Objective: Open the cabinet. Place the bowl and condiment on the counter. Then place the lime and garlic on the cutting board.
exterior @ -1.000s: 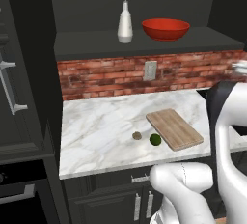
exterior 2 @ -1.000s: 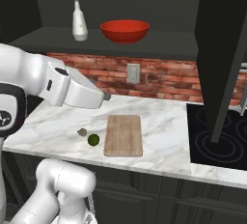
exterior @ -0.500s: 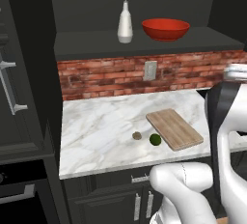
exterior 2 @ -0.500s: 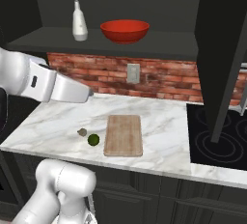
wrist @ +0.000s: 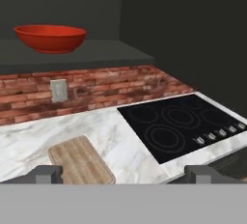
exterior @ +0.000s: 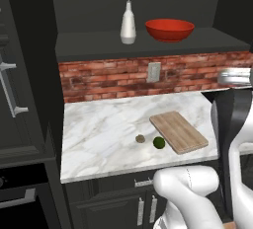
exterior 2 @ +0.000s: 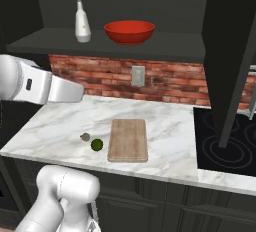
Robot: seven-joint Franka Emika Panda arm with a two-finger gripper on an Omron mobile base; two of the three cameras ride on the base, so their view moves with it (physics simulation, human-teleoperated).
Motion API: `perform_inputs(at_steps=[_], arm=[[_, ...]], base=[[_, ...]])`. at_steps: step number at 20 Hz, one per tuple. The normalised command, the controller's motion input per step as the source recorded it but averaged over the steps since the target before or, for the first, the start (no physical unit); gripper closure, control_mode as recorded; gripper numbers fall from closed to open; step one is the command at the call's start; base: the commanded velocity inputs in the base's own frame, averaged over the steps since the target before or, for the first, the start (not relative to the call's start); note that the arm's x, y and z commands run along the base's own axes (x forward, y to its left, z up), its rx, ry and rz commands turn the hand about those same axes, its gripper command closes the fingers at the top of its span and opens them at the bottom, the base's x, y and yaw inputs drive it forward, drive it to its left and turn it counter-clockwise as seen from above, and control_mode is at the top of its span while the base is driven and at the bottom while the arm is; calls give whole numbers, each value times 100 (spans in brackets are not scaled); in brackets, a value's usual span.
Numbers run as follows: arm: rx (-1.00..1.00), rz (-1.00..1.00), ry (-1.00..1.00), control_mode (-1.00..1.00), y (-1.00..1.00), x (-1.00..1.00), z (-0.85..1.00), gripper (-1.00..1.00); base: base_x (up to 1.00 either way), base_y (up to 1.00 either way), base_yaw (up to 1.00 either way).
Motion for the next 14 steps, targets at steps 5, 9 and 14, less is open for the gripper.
perform_inputs(at_steps=[5, 9, 14], arm=[[1, 15, 0, -100, 24, 17, 0, -100], [2, 14, 0, -100, 20, 21, 0, -100], [2, 11, 0, -100, 27, 24, 1, -100]], base=[[0, 0, 0], [0, 0, 0], [0, 0, 0]])
